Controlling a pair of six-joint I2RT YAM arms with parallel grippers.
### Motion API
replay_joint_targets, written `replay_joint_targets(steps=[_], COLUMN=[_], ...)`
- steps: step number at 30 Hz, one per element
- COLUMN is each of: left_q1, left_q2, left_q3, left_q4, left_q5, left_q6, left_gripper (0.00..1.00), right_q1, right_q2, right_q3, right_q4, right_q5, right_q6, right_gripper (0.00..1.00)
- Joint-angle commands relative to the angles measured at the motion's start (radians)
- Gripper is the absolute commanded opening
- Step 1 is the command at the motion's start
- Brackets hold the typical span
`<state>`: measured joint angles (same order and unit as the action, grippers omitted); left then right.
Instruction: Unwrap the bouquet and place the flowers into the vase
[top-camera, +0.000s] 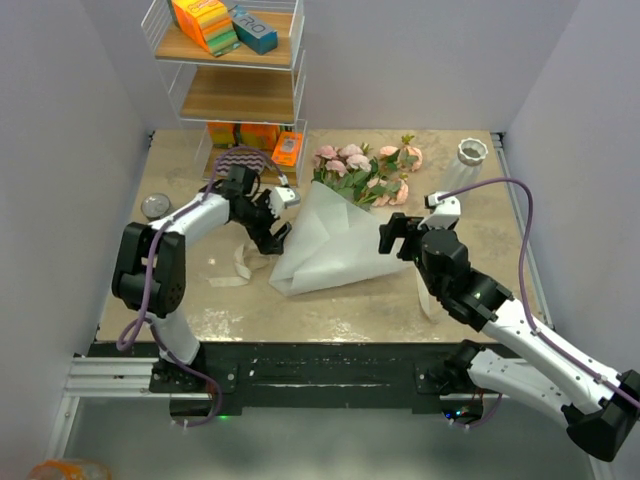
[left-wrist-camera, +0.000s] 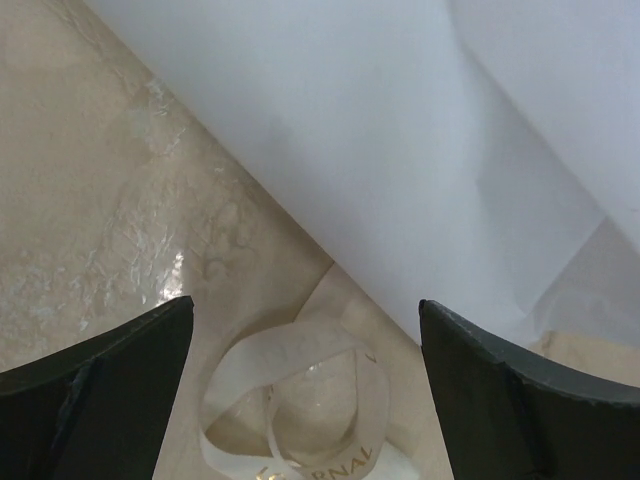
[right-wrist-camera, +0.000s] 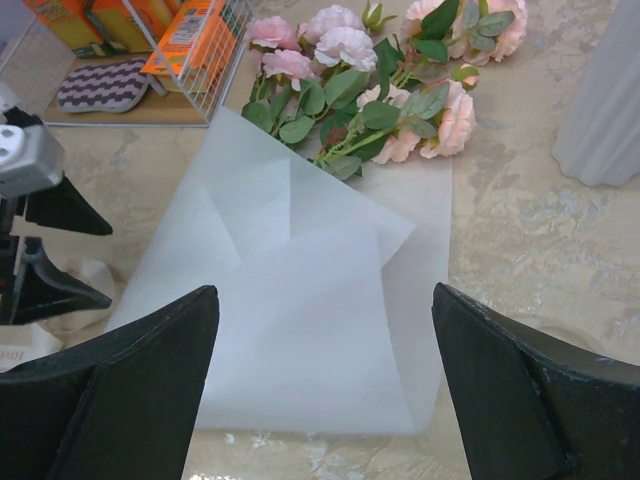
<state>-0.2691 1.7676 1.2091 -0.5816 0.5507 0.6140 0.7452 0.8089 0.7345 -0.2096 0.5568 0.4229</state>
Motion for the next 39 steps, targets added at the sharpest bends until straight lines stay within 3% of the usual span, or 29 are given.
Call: replay_joint_targets(steps=[1,15,22,26,31,39], left_q1=[-0.079,-0.317,-0.343,-0.338,-0.153,-0.087], left_q2=[0.001,-0.115,-0.131,-0.200,-0.200,-0.238], left_q3=[-0.017,-0.028,-0.005,-0.080,0.032,-0.195], left_q4=[0.152,0.137,0.101,0.161,0.043,0.263], left_q5=[-0.132,-0.182,-0.205,-0.259,-0.106,-0.311], left_q6=[0.003,0.019,0.055,0.023,-0.034,-0.025], left_gripper=[0.99,0.99,0.99,0.99,0.99,0.99], right_q1=[0.000,0.000,0.000,0.002,0.000,0.000], right_q2=[-0.019,-0.042,0.001,0.030,0.182,0.363], right_q3=[0.055,0.043,-0.039,-0.145,-0.227,-0.271], right_q4=[0.012,-0.028,-0.005,0.088,0.280,0.570], right_q5=[0.020,0.037,-0.030,-0.106,-0.204,-0.294], right_q6=[-0.029,-0.006,0.106,0.175,0.281,0.397], right_gripper=[0.91,0.91,0.91,0.92,0.88,0.80])
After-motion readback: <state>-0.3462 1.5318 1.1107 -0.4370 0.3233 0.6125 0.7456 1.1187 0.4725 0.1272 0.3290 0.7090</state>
